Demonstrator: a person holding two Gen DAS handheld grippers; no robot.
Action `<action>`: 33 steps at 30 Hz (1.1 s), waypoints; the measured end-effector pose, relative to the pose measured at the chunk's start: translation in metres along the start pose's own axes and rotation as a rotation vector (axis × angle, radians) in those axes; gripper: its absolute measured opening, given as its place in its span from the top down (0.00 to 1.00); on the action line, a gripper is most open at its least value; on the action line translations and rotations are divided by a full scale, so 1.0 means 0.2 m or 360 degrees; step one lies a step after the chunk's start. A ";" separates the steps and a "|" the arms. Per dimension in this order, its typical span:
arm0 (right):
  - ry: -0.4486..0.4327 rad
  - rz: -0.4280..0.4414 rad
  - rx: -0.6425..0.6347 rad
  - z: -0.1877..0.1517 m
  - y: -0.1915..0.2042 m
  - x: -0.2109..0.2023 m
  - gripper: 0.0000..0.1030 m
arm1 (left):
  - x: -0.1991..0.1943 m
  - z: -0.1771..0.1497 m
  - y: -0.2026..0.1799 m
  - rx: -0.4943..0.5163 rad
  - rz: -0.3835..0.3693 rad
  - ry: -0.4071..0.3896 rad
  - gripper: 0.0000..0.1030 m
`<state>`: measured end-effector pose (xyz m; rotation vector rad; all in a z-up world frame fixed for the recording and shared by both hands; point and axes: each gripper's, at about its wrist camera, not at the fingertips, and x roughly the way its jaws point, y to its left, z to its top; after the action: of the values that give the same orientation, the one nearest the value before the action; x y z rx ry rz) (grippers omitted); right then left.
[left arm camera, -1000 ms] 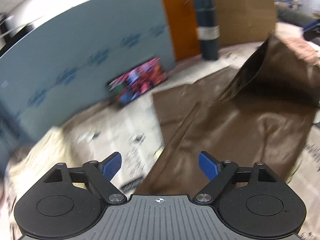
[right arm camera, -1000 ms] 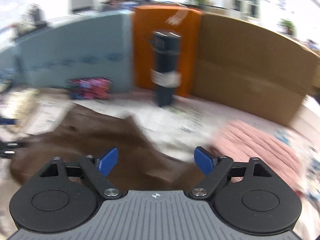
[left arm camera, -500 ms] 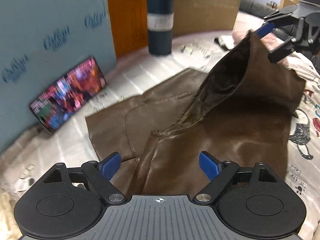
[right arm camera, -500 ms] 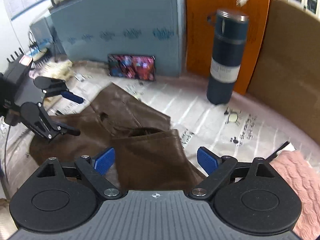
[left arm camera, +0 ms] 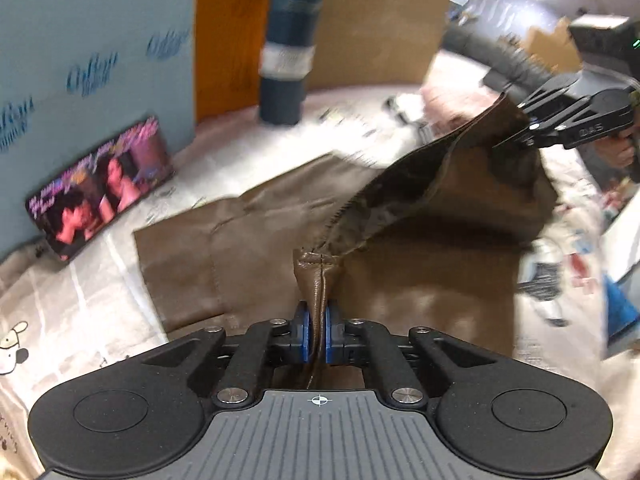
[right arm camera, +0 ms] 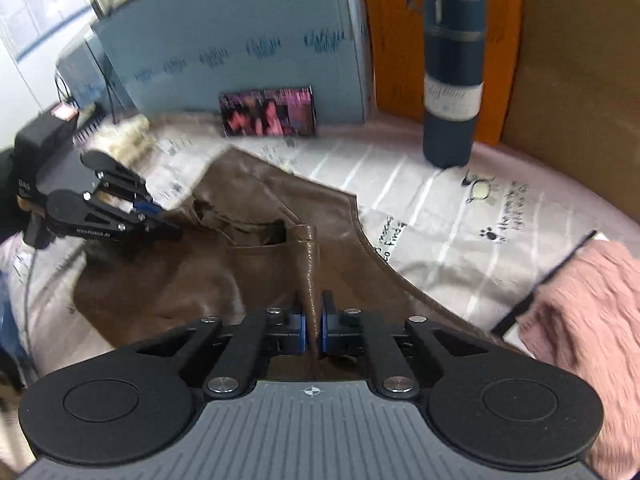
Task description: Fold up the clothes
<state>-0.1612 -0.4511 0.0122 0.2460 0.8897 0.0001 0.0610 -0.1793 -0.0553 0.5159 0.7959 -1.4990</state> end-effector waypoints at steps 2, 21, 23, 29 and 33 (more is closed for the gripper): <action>-0.0056 -0.0047 0.0004 -0.07 0.05 -0.15 0.94 | -0.11 -0.02 -0.09 0.0024 -0.0062 -0.0066 0.95; 0.0412 -0.0304 0.0358 -0.93 0.21 -0.45 0.44 | -0.21 -0.30 -0.60 0.0102 -0.0815 0.0389 0.56; 0.0333 -0.0341 0.0384 -0.92 0.18 -0.50 0.39 | -0.26 -0.23 -0.50 0.0039 -0.0719 0.0217 0.39; -0.0148 -0.0454 0.0689 -0.78 0.01 -0.56 0.29 | -0.21 -0.11 -0.03 -0.0488 0.0166 -0.0218 0.31; -0.0405 -0.0477 0.0949 -0.69 -0.13 -0.48 0.29 | -0.05 -0.07 0.17 -0.0697 0.0486 -0.0300 0.31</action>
<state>-0.3302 -0.4569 -0.0022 0.6502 0.6469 -0.5704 0.0940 -0.1616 -0.0635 0.1539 0.8249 -1.0338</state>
